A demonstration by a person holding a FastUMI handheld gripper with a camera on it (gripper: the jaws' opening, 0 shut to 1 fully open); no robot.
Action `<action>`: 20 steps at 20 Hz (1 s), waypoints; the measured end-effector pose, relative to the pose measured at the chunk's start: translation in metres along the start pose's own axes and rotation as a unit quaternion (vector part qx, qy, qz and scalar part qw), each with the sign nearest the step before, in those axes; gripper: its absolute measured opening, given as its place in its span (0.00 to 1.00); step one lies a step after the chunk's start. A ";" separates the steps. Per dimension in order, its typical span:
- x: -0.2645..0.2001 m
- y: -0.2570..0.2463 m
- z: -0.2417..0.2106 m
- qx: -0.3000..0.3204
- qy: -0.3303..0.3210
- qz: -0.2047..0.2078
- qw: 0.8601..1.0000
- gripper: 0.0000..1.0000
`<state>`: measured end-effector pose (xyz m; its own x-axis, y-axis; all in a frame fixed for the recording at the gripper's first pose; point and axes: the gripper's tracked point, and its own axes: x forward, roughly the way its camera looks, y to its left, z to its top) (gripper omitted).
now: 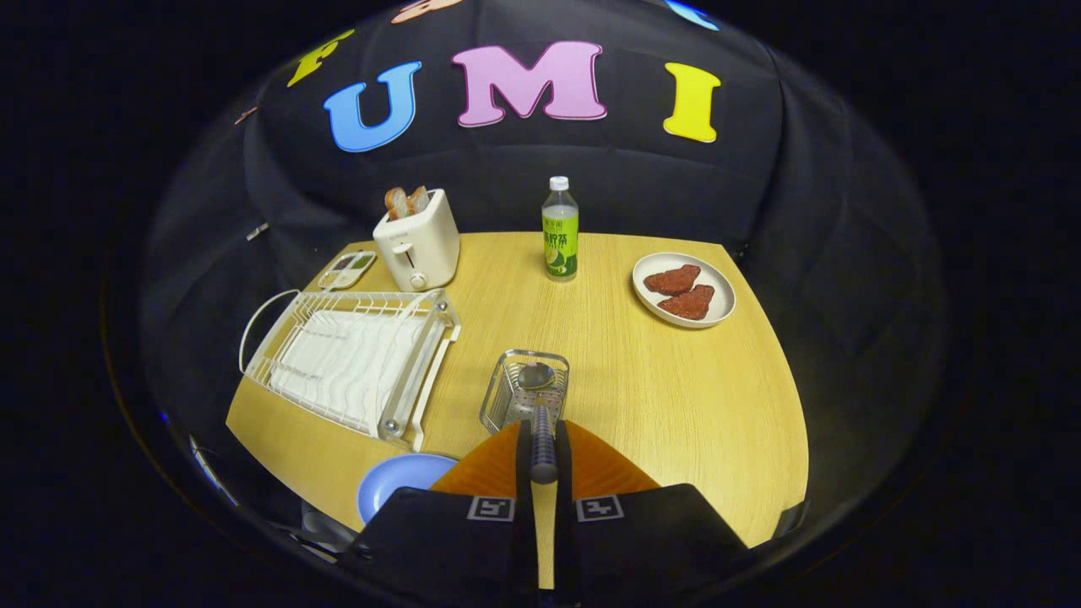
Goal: Take the plate from the dish rack, then take the spoon from the basket and place it into the plate.
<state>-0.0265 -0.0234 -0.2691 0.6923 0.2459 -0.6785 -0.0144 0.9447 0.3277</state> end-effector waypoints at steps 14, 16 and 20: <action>-0.065 0.076 -0.077 -0.051 0.037 0.115 0.991 0.11; -0.054 0.087 -0.102 -0.063 0.057 0.122 0.989 0.11; -0.030 0.107 -0.143 -0.098 0.092 0.137 0.982 0.11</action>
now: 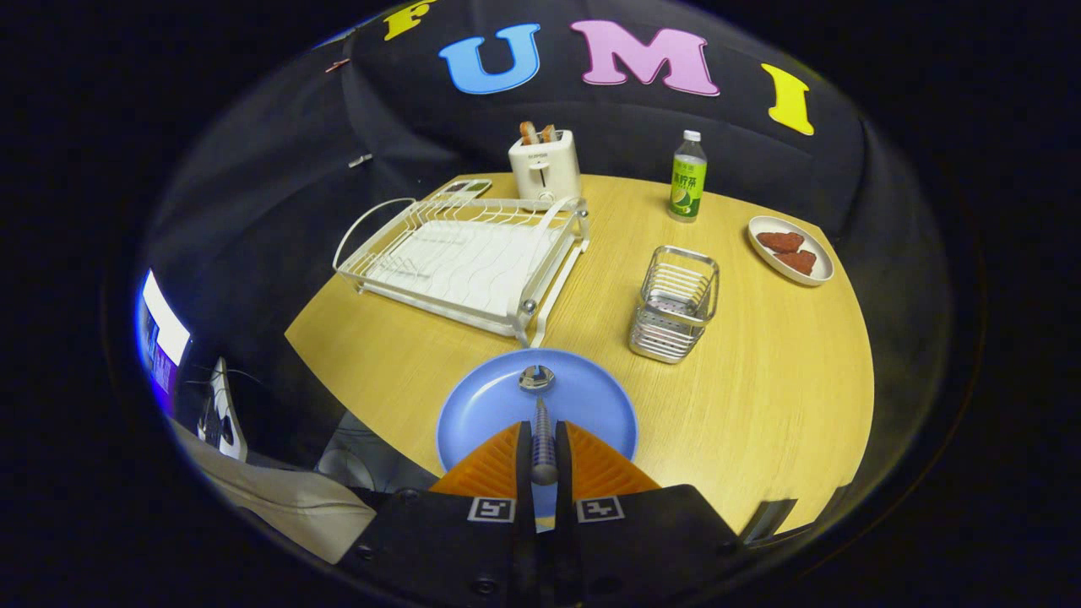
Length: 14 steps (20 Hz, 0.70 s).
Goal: Take the plate from the dish rack, then take the spoon from the basket and place it into the plate.
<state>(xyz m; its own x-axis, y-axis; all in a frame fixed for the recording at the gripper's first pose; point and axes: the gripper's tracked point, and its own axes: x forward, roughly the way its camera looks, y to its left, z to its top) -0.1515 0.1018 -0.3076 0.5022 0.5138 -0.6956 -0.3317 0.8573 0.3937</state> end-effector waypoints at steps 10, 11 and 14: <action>0.034 -0.014 -0.076 -0.012 0.091 0.001 0.996 0.14; 0.037 -0.016 -0.080 -0.011 0.096 -0.005 0.995 0.13; 0.043 -0.027 -0.083 -0.006 0.099 -0.030 0.995 0.19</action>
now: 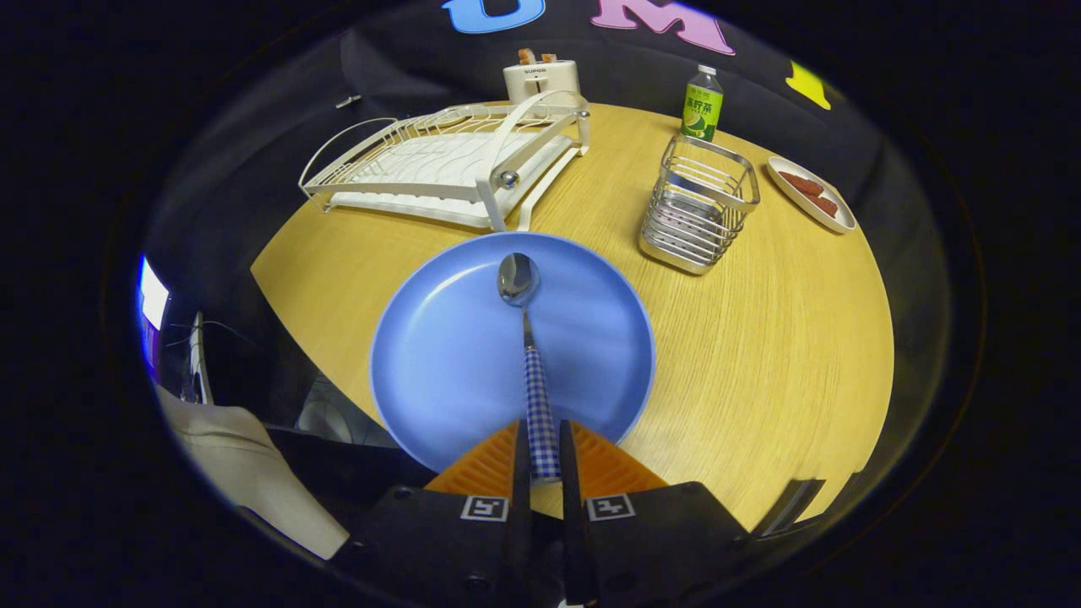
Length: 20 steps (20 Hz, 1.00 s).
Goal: Take the plate from the dish rack, then take the spoon from the basket and place it into the plate.
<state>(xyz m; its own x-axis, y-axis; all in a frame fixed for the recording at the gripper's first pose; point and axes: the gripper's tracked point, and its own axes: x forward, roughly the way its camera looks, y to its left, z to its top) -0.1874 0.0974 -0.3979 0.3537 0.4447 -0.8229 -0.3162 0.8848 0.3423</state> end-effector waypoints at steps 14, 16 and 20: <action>-0.018 0.000 0.052 0.023 -0.059 0.006 0.998 0.98; -0.031 -0.007 0.079 0.023 -0.086 -0.002 0.996 0.98; -0.062 -0.024 0.132 -0.003 -0.138 -0.029 0.990 0.98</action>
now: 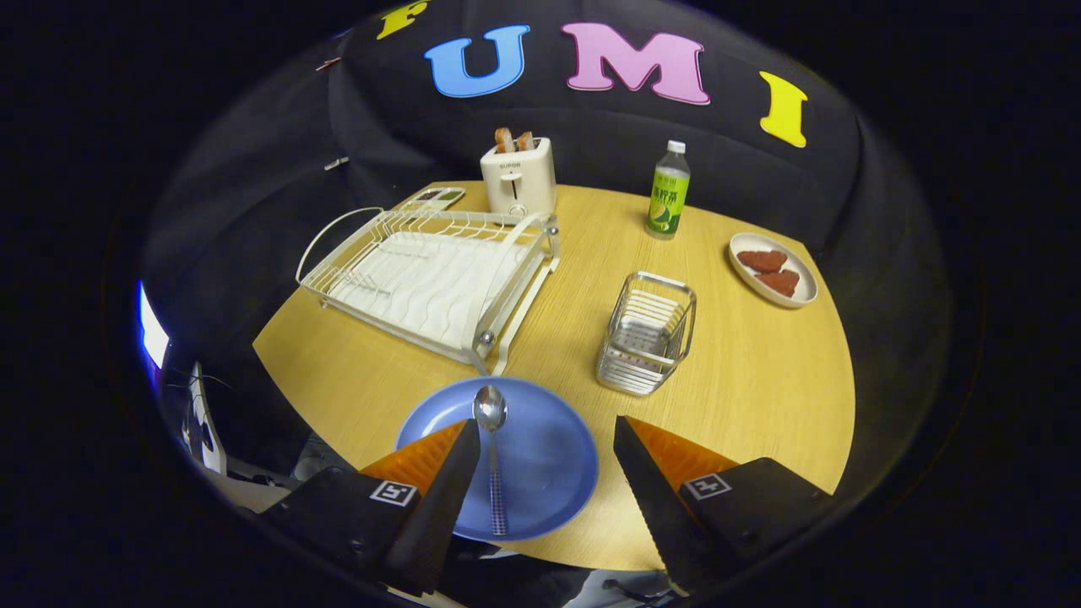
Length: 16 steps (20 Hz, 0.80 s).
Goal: Take the plate from the dish rack, then take the spoon from the basket and place it into the plate.
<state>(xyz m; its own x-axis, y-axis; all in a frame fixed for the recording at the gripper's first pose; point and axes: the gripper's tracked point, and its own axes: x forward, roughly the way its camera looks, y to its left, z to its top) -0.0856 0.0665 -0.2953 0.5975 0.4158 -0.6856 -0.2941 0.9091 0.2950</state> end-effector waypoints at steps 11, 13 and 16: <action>-0.078 -0.073 0.151 -0.027 -0.157 -0.089 0.983 0.98; -0.101 -0.088 0.166 -0.032 -0.182 -0.105 0.977 0.98; -0.129 -0.103 0.187 -0.048 -0.219 -0.117 0.967 0.98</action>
<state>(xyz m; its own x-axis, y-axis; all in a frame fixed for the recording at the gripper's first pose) 0.0066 -0.0758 -0.1124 0.9091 0.1886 -0.3715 -0.1678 0.9819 0.0879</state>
